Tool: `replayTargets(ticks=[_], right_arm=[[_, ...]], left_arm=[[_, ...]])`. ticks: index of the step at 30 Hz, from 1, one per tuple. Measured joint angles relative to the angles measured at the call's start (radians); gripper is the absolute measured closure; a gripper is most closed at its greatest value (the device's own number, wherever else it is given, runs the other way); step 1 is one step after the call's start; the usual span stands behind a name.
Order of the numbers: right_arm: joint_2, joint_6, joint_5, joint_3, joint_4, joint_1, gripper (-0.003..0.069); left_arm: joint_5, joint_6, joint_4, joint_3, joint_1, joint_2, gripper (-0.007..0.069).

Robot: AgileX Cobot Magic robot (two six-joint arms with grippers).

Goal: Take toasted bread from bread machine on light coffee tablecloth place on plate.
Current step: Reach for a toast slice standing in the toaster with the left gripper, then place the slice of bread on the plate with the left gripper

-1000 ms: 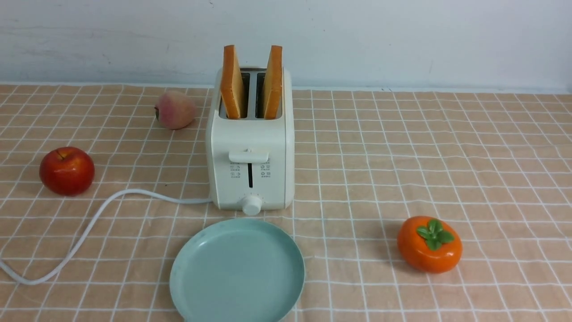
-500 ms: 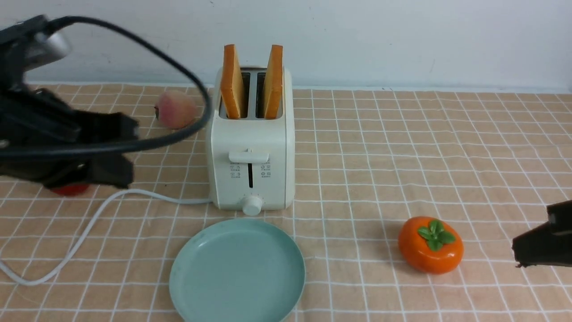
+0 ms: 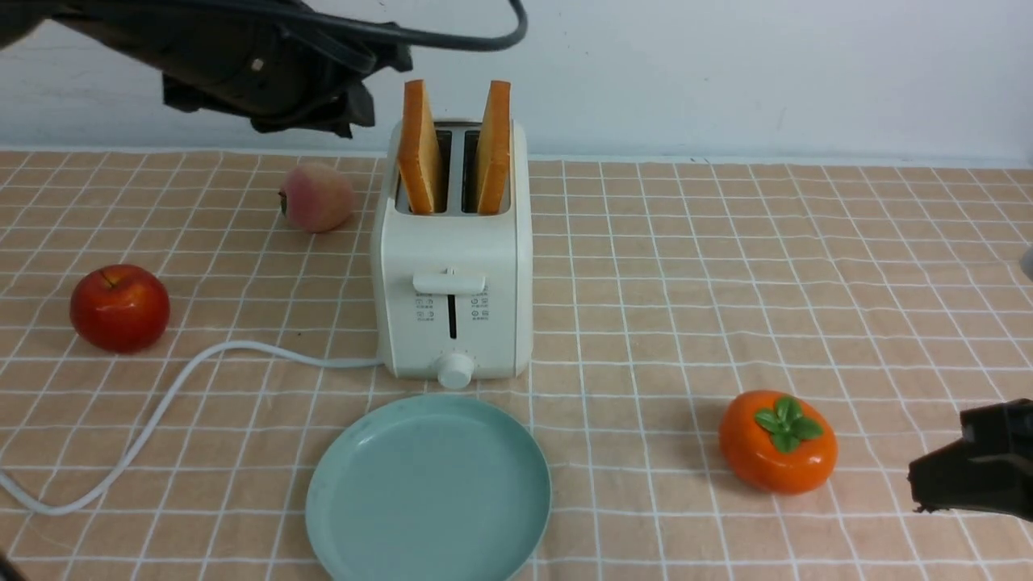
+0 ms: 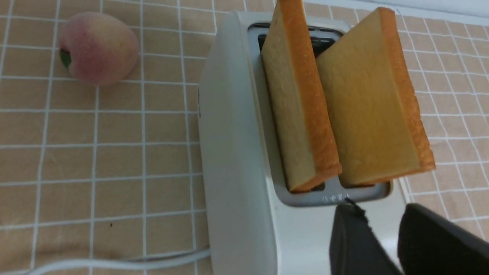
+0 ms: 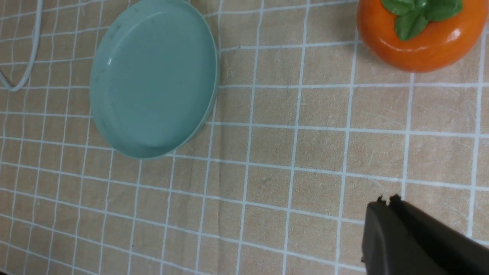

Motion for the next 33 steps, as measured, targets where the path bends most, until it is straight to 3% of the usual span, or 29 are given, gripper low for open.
replayTargets(ticks=[1,2,3,4,9,12,14,16,17,23,28,33], right_arm=[[0.0,0.0,-0.001,0.0,0.0,0.0,0.0659],[0.0,0.0,-0.007,0.0,0.001,0.0,0.0657],[0.0,0.0,-0.009,0.0,0.001,0.0,0.0657],[0.0,0.0,-0.014,0.0,0.001,0.0,0.0657],[0.0,-0.003,-0.022,0.0,0.001,0.0,0.0655],[0.0,-0.003,-0.022,0.0,0.001,0.0,0.0655],[0.0,-0.003,-0.022,0.0,0.001,0.0,0.0652],[0.0,-0.007,-0.022,0.0,0.001,0.0,0.065],[0.0,-0.013,-0.022,0.0,0.001,0.0,0.0648],[0.0,-0.038,-0.022,0.0,0.001,0.0,0.0644],[0.0,-0.053,-0.022,0.0,0.001,0.0,0.0643],[0.0,-0.056,-0.022,0.0,0.001,0.0,0.0636]], left_arm=[[0.0,0.002,0.0,-0.005,0.0,0.006,0.0365],[0.0,0.018,-0.02,-0.044,0.0,0.06,0.028],[0.0,0.021,-0.026,-0.054,0.0,0.066,0.027],[-0.001,0.043,-0.047,-0.089,0.0,0.121,0.0188],[-0.018,0.083,-0.068,-0.162,0.0,0.247,0.0095],[-0.024,0.077,-0.068,-0.17,0.0,0.286,0.0129],[-0.029,0.062,-0.058,-0.174,-0.001,0.303,0.0289],[0.007,0.051,-0.021,-0.174,-0.001,0.287,0.0514],[0.017,0.046,-0.002,-0.173,-0.001,0.274,0.0545],[0.071,0.02,0.042,-0.173,-0.002,0.096,0.0524],[0.216,0.032,0.028,-0.168,-0.002,-0.15,0.0524],[0.26,0.04,-0.017,0.008,-0.002,-0.319,0.0524]])
